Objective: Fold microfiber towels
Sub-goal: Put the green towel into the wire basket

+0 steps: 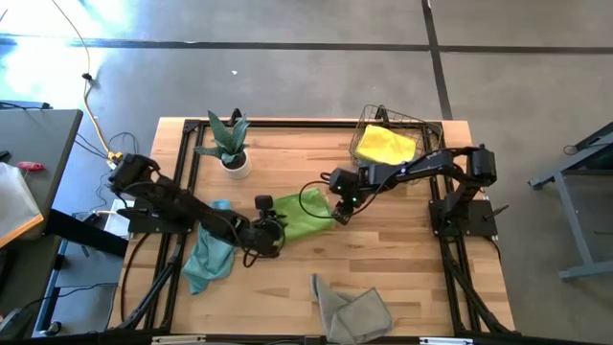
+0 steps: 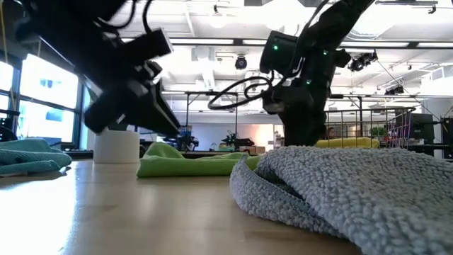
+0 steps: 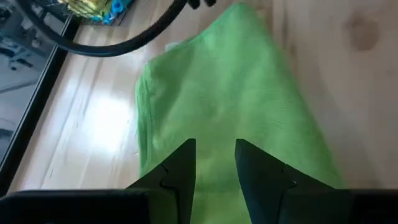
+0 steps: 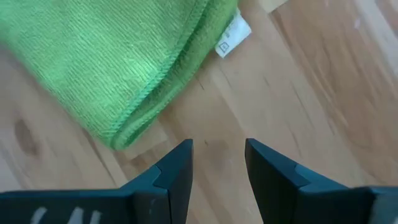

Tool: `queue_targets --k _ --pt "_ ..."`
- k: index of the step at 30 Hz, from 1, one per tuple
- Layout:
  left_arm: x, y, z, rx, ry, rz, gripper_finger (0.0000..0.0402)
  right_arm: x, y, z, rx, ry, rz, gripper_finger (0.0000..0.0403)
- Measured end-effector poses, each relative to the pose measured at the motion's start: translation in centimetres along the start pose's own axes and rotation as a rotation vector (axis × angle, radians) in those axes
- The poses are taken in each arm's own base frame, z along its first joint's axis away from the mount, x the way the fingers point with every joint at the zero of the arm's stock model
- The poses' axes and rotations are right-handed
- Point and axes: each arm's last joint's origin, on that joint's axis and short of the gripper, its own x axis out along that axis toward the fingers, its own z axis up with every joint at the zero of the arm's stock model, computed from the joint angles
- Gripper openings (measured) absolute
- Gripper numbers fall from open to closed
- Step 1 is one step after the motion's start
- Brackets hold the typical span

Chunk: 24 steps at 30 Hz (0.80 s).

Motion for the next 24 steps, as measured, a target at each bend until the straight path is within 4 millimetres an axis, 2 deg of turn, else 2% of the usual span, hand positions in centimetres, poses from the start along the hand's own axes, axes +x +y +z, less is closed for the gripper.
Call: queue_targets --k 4,11,19,24 --pt "-0.8 0.0 0.2 -0.056 -0.018 -0.014 0.0103 0.0 0.3 -0.4 -0.024 0.0 -0.021 0.0138" --pt "0.0 -0.8 -2.5 -0.222 0.052 -0.024 0.0103 -0.4 0.8 -1.0 -0.089 -0.009 -0.104 0.0138" --pt "1.1 -1.4 -5.3 -0.403 0.095 0.012 0.0103 -2.8 0.5 -1.4 -0.082 -0.049 -0.2 0.0138" --pt "1.1 -2.0 -6.2 -0.455 0.1 0.023 0.0103 -4.6 0.6 -1.2 -0.065 -0.138 -0.227 0.0138"
